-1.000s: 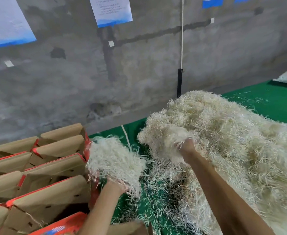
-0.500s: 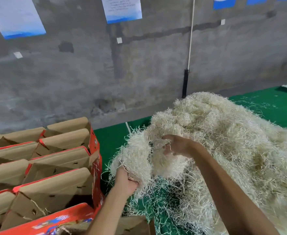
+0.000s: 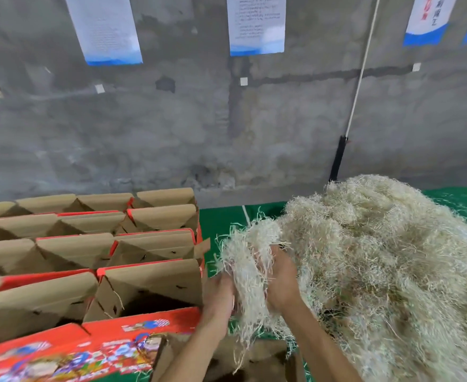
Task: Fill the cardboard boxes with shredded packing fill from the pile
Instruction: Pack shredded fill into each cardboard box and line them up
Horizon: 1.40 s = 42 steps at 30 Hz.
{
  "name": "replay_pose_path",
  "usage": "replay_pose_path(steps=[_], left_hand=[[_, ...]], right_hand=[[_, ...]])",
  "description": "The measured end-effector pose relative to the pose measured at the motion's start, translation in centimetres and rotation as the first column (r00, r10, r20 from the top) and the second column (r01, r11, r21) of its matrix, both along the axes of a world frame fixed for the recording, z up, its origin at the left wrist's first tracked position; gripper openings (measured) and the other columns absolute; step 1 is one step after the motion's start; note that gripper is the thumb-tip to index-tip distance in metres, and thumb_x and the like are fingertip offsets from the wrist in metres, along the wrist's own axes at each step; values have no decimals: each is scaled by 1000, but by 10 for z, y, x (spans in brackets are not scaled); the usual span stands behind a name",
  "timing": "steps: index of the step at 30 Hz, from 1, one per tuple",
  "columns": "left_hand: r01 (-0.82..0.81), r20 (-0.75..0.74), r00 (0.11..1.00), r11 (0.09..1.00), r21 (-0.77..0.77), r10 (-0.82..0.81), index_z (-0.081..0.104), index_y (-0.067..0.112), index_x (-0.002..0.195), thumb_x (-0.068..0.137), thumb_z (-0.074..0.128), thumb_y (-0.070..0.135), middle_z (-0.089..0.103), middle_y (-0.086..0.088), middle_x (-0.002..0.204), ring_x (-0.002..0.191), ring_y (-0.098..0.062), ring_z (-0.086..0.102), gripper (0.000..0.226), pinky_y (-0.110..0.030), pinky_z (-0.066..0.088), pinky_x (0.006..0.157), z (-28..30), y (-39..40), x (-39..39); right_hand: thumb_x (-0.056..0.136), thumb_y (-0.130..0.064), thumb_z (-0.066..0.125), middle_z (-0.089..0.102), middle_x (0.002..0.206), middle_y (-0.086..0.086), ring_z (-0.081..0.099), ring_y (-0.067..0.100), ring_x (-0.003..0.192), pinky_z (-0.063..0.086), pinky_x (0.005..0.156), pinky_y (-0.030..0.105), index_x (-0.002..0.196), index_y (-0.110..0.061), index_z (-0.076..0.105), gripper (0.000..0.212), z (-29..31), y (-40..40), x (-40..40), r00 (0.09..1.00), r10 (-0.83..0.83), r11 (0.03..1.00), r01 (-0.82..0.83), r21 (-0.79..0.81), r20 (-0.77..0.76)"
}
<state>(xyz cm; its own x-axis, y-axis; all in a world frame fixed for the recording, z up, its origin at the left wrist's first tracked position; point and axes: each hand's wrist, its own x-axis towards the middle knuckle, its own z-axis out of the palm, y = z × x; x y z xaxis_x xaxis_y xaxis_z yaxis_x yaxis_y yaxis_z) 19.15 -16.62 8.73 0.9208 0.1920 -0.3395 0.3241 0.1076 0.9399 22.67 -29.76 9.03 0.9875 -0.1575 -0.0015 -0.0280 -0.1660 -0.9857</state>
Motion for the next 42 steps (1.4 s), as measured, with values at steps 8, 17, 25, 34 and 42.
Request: replay_pose_path(steps=[8,17,25,34,42], left_hand=[[-181,404,906,978,103,125,52,21,139,67,73,74,67,-9,126,120,-24,61,92,-40,46,104,5,23,-24],[-334,225,880,881,-336,419,66,3,119,88,75,35,73,-4,88,98,-26,70,46,-15,56,70,-1,66,-18],[-267,212,927,940,-211,310,64,14,70,83,77,30,66,-3,66,59,-18,64,24,-29,52,55,6,84,-27],[-130,267,954,991,-35,134,58,19,81,98,62,38,58,12,72,71,-17,53,25,-20,48,66,19,52,-36],[-152,200,962,975,-163,184,63,17,92,103,52,29,69,1,88,83,-21,64,20,-35,52,77,9,57,-25]], right_hand=[[97,-14,47,76,84,0,74,16,73,55,55,20,117,-11,68,29,0,47,-53,993,110,988,-114,104,48],[93,-63,52,51,55,-3,40,10,40,36,39,22,92,-31,63,34,6,35,-62,996,-93,977,93,192,-7],[92,-45,65,73,94,1,73,8,69,54,48,21,127,-21,56,43,-1,19,-63,989,-145,988,146,60,-18],[59,-61,71,58,71,3,57,12,55,46,54,29,73,-21,62,44,8,57,-78,999,-9,895,28,445,-46],[103,-36,53,51,76,-10,52,-2,61,44,54,12,76,-28,47,29,13,49,-44,979,-115,975,143,169,-167]])
